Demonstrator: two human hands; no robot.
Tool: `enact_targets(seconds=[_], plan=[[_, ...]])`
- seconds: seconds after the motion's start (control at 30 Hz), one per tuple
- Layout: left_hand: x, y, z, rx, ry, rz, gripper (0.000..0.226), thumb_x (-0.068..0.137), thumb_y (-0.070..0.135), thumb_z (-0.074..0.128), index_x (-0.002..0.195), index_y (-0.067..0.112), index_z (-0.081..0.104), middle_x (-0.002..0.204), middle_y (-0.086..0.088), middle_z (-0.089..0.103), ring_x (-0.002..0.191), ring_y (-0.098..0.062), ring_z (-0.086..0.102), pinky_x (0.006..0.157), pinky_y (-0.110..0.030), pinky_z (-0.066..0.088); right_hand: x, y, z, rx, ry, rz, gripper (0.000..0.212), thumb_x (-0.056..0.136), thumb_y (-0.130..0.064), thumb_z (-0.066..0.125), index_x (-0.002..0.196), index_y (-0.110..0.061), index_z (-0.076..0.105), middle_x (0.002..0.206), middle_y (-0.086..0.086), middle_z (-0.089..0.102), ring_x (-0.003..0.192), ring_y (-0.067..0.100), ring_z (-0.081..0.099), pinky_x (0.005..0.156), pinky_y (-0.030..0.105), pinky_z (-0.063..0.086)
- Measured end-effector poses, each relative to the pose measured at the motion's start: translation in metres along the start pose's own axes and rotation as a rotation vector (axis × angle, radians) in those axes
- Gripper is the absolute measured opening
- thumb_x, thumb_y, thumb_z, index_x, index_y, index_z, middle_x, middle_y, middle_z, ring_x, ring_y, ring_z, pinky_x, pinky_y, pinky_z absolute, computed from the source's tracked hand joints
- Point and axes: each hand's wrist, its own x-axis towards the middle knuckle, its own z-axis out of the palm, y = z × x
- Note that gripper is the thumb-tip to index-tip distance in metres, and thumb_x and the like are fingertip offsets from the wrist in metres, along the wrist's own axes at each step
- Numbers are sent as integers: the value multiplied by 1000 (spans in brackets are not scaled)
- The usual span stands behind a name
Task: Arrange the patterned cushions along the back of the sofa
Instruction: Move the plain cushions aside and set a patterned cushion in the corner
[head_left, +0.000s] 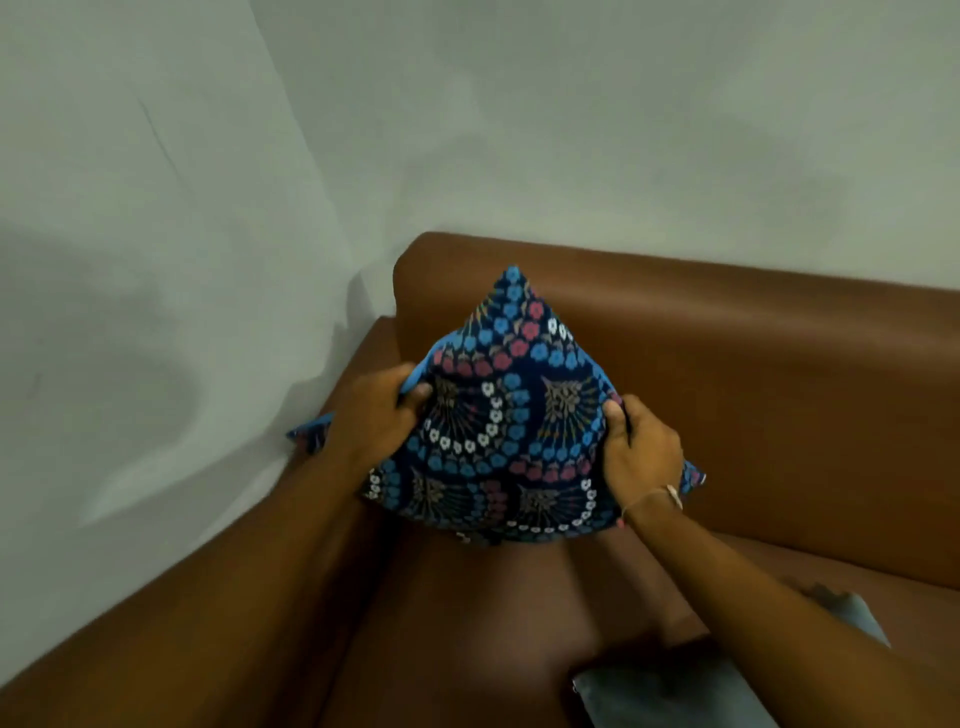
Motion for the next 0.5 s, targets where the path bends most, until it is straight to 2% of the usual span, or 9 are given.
enact_targets(seconds=[0.1, 0.17, 0.23, 0.37, 0.43, 0.5], plan=[[34, -21, 8, 24, -105, -16, 17, 98, 31, 52, 90, 18, 60, 81, -12, 69, 78, -34, 63, 67, -45, 49, 28, -3, 17, -43, -62, 18, 33, 101, -35, 43, 79, -12, 52, 71, 12, 60, 70, 37, 56, 56, 38, 34], [37, -35, 27, -18, -144, -55, 21, 101, 30, 48, 97, 15, 62, 90, -14, 70, 85, -35, 63, 73, -48, 50, 33, 2, 33, -92, -108, 22, 33, 101, -38, 41, 84, -12, 53, 73, 13, 61, 71, 37, 56, 57, 40, 38], [34, -45, 47, -42, -105, -71, 29, 102, 33, 45, 108, 12, 64, 101, -15, 71, 91, -35, 64, 78, -49, 51, 33, 7, 48, -135, -106, 16, 34, 101, -40, 39, 81, -13, 46, 70, 14, 57, 70, 39, 54, 61, 45, 41], [39, -48, 56, 26, -24, -18, 46, 101, 46, 35, 112, 9, 60, 103, -20, 70, 91, -41, 64, 81, -54, 50, 37, 12, 58, -285, -87, -16, 32, 102, -44, 33, 82, -19, 36, 73, 5, 46, 77, 35, 45, 71, 45, 34], [35, -48, 54, 58, 46, 4, 40, 103, 41, 37, 123, 12, 56, 113, -18, 67, 101, -40, 62, 87, -54, 49, 34, 12, 52, -299, -101, -30, 33, 100, -48, 33, 86, -19, 40, 78, 4, 50, 86, 37, 50, 74, 46, 34], [23, -42, 52, 111, 198, -48, 36, 102, 28, 36, 131, 12, 51, 127, -17, 61, 114, -38, 55, 98, -53, 44, 29, 12, 39, -238, -58, -18, 45, 96, -58, 33, 106, -17, 50, 99, 7, 62, 101, 35, 54, 85, 49, 37]])
